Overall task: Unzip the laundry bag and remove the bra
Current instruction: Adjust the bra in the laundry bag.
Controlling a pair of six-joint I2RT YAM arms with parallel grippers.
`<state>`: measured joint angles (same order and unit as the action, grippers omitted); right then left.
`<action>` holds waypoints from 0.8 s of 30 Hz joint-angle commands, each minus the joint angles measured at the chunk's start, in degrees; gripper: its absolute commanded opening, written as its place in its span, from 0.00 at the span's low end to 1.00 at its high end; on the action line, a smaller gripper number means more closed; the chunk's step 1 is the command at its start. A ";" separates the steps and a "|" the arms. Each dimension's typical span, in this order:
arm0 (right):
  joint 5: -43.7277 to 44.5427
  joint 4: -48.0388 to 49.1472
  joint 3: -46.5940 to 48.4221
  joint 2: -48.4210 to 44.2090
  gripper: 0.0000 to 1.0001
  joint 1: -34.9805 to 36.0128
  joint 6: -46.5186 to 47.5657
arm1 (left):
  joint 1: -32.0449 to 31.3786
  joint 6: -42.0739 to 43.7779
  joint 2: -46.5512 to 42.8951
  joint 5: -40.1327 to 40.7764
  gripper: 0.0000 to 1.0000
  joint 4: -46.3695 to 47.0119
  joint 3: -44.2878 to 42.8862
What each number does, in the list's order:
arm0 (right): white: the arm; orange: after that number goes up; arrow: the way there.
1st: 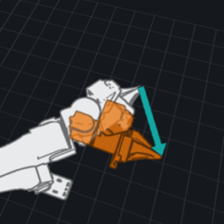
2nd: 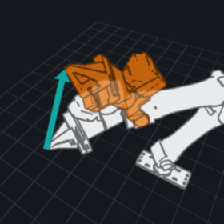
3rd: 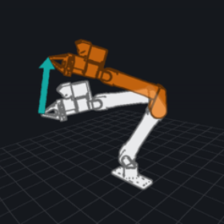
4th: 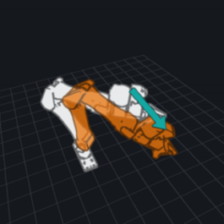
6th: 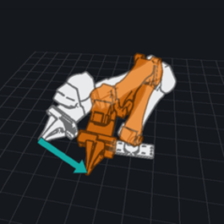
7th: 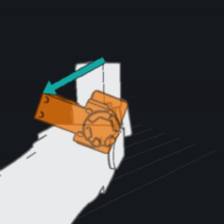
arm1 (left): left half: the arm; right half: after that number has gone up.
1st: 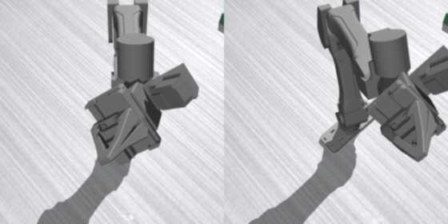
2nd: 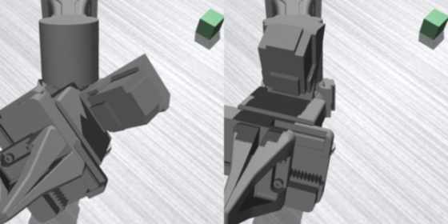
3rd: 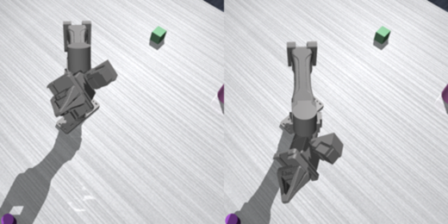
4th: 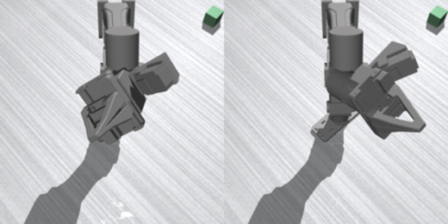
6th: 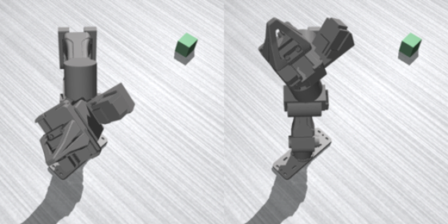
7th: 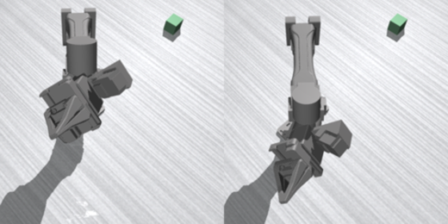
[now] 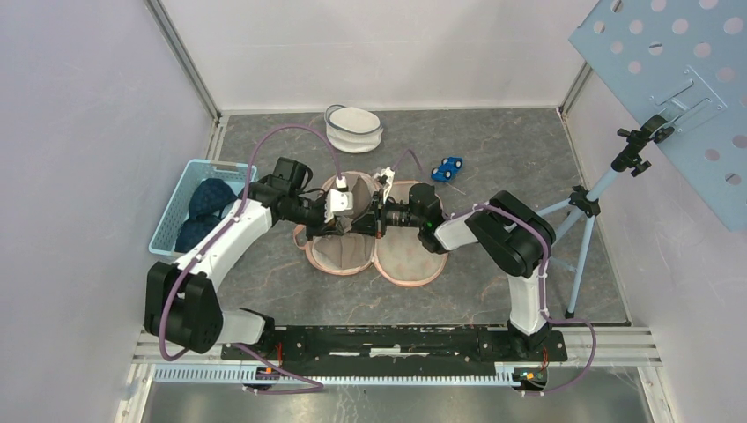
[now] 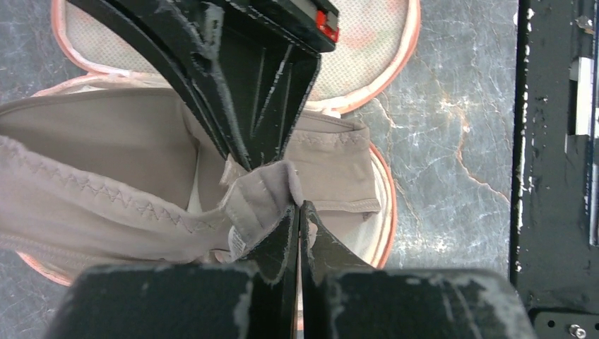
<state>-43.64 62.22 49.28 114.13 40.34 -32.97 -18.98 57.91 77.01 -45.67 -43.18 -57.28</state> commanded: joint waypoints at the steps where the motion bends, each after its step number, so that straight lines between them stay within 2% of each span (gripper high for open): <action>1: 1.28 3.63 2.32 1.27 0.00 -0.78 -4.24 | 0.00 5.51 -2.31 -2.61 0.02 -5.46 -0.95; 5: 1.29 1.67 2.19 1.33 0.00 -0.85 -3.89 | 0.04 4.75 -3.20 -2.58 0.02 -4.72 -0.99; 8: -0.82 5.74 0.78 0.39 0.00 -0.25 -5.50 | 0.31 -2.57 -3.19 -1.26 0.02 1.34 -0.53; 12: -2.20 8.16 0.38 -1.46 0.00 0.88 -7.29 | 0.32 -7.93 -2.00 -1.72 0.02 5.08 -0.15; 14: -0.53 6.54 0.64 -2.11 0.00 1.05 -6.97 | -0.01 -9.35 -1.84 -2.61 0.02 4.74 -0.46; 22: 3.57 -1.11 4.48 1.48 0.00 1.10 -4.76 | 0.05 -29.98 -3.31 -10.01 0.02 13.86 0.75; 24: 3.98 -3.12 4.52 2.09 0.00 1.14 -3.60 | 0.00 -32.21 -3.87 -11.22 0.02 15.22 0.70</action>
<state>-41.52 62.28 51.48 114.76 40.91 -38.70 -18.98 37.12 75.18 -50.74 -35.11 -56.66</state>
